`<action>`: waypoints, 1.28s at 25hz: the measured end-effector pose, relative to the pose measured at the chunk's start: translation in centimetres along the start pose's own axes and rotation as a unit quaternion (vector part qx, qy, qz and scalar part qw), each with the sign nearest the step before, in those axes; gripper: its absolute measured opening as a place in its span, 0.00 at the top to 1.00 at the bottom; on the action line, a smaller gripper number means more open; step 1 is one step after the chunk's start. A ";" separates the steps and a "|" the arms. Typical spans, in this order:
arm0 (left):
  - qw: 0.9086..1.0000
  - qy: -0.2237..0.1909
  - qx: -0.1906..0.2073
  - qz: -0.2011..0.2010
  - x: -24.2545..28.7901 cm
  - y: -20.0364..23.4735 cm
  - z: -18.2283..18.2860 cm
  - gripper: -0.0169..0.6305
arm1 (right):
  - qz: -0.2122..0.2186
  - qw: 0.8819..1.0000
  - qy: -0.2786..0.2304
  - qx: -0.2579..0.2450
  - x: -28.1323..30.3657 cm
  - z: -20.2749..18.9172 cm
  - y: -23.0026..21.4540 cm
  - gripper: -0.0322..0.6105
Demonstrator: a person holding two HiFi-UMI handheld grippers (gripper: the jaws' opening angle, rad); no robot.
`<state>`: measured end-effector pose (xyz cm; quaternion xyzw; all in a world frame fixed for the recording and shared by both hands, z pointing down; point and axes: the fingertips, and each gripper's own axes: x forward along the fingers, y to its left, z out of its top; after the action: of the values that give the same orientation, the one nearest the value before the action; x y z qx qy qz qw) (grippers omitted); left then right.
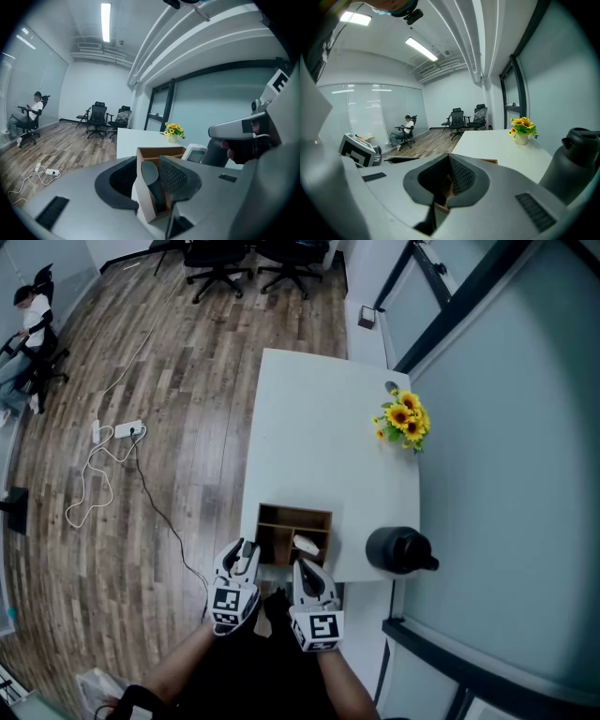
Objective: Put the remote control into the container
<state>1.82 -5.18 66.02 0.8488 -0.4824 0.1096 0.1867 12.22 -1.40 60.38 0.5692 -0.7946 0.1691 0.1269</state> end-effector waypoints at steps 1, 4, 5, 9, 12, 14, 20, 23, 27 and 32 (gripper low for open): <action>1.000 -0.001 0.000 0.001 0.0 0.0 0.0 0.78 | 0.000 1.000 0.000 0.000 0.0 0.0 0.0 0.94; 1.000 -0.005 0.001 0.004 -0.2 0.2 0.2 0.78 | -0.001 1.000 0.002 0.002 0.0 0.0 -0.1 0.94; 1.000 -0.006 0.001 0.005 -0.2 0.2 0.3 0.78 | 0.000 1.000 0.003 0.003 0.0 0.2 0.0 0.94; 1.000 -0.011 -0.004 0.009 -0.3 0.4 0.4 0.78 | 0.001 1.000 0.002 0.005 0.1 0.4 0.1 0.94; 1.000 -0.016 -0.008 0.012 -0.4 0.6 0.7 0.78 | 0.003 1.000 0.001 0.003 0.2 0.3 0.1 0.94; 0.999 -0.033 -0.014 0.015 -0.7 0.8 1.5 0.78 | 0.003 1.000 -0.001 0.000 0.2 0.2 0.0 0.94; 0.998 -0.058 -0.021 0.020 -1.5 1.6 3.2 0.78 | 0.004 1.000 -0.009 0.000 0.1 0.5 -0.1 0.94; 0.998 -0.058 -0.020 0.023 -1.5 1.6 3.3 0.78 | 0.005 1.000 -0.006 0.001 0.2 0.3 0.0 0.94; 0.997 -0.061 -0.020 0.030 -1.8 1.4 3.7 0.78 | 0.009 1.000 -0.010 0.003 0.2 1.1 0.2 0.94; 0.997 -0.069 -0.022 0.029 -2.0 1.0 4.4 0.78 | 0.012 1.000 -0.014 0.001 0.0 1.5 0.1 0.94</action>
<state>0.00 -5.92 61.54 0.8358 -0.5205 0.0454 0.1690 12.12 -1.95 59.02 0.5624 -0.8026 0.1634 0.1132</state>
